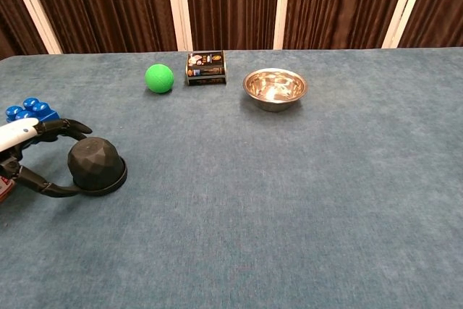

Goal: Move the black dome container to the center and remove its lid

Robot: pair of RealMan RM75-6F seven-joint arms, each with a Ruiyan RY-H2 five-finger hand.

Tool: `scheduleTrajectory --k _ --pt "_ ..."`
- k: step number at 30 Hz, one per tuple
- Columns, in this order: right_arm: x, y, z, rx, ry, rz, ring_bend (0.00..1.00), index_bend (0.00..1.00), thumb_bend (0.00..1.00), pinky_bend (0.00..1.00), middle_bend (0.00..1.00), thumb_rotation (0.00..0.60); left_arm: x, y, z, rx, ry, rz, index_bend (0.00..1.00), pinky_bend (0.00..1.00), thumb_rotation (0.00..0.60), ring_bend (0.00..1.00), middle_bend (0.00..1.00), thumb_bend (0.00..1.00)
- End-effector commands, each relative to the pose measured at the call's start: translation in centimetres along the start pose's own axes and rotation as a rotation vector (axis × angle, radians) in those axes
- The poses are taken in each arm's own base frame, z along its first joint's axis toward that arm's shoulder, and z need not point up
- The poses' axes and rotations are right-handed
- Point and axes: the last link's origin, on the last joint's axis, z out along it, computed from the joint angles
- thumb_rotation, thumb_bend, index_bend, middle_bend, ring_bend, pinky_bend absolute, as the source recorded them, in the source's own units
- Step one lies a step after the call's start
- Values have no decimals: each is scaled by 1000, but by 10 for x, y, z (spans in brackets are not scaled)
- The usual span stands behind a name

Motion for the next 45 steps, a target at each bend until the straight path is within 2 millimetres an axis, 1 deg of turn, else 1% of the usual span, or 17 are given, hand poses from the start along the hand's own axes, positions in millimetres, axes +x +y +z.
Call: scheduleTrajectory --k 1,10,19,33,40,45 --pt "0 0 -3 0 0 2 0 0 233 0 0 600 4 0 1 11 3 16 180 0 600 0 158 97" --pt "0 0 -2 3 1 10 0 0 233 0 0 600 0 1 8 28 -7 18 180 0 600 0 157 97" --pt "0 1 -1 -1 -2 10 0 0 233 0 0 600 -7 13 14 -9 -24 9 179 0 600 0 155 97" --pt "-2 0 -1 4 -12 8 0 0 233 0 0 600 -13 12 17 2 -48 24 180 0 600 0 151 91" --pt "-2 1 -1 2 -10 10 0 0 233 0 0 600 -15 18 18 -9 -50 26 180 0 600 0 183 91" --pt "-1 0 -1 5 -7 11 0 0 233 0 0 600 -15 18 17 -7 -41 34 180 0 600 0 196 91"
